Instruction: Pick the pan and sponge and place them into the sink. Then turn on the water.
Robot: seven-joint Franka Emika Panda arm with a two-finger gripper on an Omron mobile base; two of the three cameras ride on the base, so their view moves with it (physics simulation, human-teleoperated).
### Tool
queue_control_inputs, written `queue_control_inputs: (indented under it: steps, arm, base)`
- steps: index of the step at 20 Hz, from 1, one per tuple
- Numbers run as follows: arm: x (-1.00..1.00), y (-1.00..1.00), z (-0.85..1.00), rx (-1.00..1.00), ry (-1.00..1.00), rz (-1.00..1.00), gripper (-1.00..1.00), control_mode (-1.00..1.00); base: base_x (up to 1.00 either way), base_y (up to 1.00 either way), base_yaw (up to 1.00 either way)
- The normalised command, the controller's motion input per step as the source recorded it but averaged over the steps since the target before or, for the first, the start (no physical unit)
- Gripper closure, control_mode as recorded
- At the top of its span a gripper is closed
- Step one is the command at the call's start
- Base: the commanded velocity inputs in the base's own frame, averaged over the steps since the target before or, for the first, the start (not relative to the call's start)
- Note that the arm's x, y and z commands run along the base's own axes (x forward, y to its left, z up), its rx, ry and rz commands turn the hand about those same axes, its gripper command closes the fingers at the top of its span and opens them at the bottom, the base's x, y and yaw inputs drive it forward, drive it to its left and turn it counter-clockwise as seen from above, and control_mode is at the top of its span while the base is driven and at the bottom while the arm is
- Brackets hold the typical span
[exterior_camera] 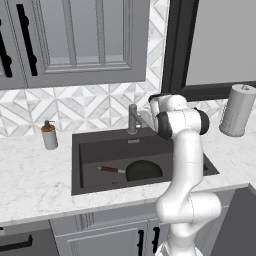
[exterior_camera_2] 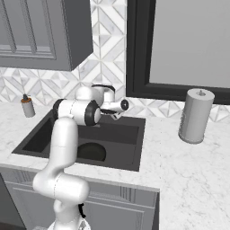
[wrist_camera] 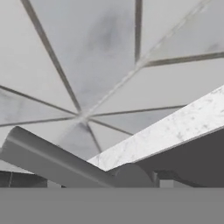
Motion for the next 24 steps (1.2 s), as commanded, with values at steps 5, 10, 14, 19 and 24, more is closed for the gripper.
queue_control_inputs:
  steps: [5,10,14,19,24]
  arm:
    - [0.03,0.00,0.00,0.11,0.00,-0.04,1.00,-1.00]
    - [0.12,0.00,0.00,0.13,0.03,-0.14,1.00,-1.00]
    - [0.16,-0.06,0.00,0.08,0.12,-0.31,1.00,-1.00]
    - [0.34,-0.16,0.00,0.07,0.22,-0.28,1.00,-1.00]
    - [0.51,-0.17,0.00,0.16,0.27,-0.09,1.00,-1.00]
  base:
    - [0.00,0.00,0.00]
    - [0.00,0.00,0.00]
    - [0.00,0.00,0.00]
    - [0.00,0.00,0.00]
    - [0.00,0.00,0.00]
